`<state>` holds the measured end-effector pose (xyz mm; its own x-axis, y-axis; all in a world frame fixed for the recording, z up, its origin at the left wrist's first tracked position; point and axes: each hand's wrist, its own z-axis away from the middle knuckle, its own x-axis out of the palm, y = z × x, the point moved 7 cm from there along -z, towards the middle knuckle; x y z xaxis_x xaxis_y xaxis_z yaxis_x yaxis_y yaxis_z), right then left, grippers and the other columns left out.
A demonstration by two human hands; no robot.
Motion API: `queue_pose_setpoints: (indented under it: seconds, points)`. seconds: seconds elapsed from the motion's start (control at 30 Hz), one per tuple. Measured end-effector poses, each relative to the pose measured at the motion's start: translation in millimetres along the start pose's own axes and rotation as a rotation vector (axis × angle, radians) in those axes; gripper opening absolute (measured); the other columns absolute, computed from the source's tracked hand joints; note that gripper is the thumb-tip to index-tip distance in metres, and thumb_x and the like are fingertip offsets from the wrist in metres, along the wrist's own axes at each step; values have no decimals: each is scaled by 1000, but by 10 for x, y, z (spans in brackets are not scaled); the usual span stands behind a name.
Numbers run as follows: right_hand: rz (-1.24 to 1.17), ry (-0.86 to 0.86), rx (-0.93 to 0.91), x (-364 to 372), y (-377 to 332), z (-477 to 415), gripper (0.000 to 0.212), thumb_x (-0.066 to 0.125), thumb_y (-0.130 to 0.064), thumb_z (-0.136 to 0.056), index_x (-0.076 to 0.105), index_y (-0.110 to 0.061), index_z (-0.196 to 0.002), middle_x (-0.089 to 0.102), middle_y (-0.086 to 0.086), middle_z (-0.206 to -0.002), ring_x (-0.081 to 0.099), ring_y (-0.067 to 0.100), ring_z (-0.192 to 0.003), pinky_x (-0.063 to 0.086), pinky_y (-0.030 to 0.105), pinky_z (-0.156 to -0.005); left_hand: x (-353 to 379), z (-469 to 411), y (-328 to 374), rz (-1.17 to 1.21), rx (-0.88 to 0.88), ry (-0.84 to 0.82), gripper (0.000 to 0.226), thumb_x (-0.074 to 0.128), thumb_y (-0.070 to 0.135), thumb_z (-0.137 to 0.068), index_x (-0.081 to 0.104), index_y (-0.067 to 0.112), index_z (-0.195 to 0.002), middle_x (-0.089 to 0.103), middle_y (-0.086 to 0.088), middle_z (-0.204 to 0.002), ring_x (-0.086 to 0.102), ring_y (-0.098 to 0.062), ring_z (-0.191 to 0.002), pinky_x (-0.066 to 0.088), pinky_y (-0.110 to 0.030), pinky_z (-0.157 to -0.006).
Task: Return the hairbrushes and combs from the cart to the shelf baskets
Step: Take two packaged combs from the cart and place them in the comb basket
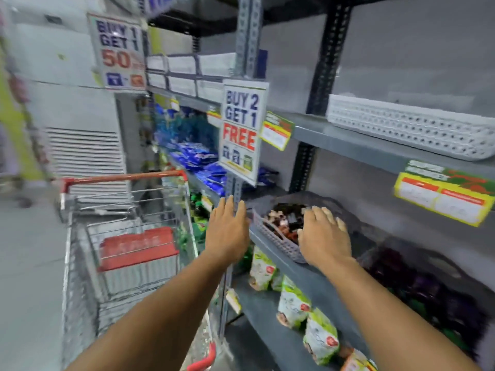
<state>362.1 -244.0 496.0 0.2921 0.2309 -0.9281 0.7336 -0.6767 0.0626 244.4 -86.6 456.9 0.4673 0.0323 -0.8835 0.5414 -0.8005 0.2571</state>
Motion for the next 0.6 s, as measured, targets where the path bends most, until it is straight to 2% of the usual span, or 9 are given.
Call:
queue_pose_setpoints:
  seconds: [0.2, 0.43, 0.6]
  points:
    - [-114, -68, -163, 364, -1055, -192, 52, 43, -33, -97, 32, -13, -144, 28, 7, -157, 20, 26, -145, 22, 47, -115, 11, 397, -1087, -72, -210, -24, 55, 33, 25, -97, 24, 9, -148, 21, -23, -158, 17, -39, -145, 21, -49, -117]
    - [-181, -197, -312, 954, -2124, -274, 63, 35, -30, -100, 7, -10, -153, 0, 9, -163, -1, 27, -149, 10, 48, -120, 339, 812, -2186, -60, -414, -83, 58, 29, 19, -98, 8, 11, -151, 3, -19, -162, -2, -34, -149, 4, -45, -121]
    - [-209, -308, -387, 1571, -2713, -249, 67, 38, -33, -98, 5, -11, -152, -1, 10, -163, -3, 28, -149, 7, 47, -119, 640, 1060, -2805, -61, -544, -147, 54, 28, 27, -100, 15, 10, -150, 9, -20, -161, 5, -35, -149, 11, -47, -121]
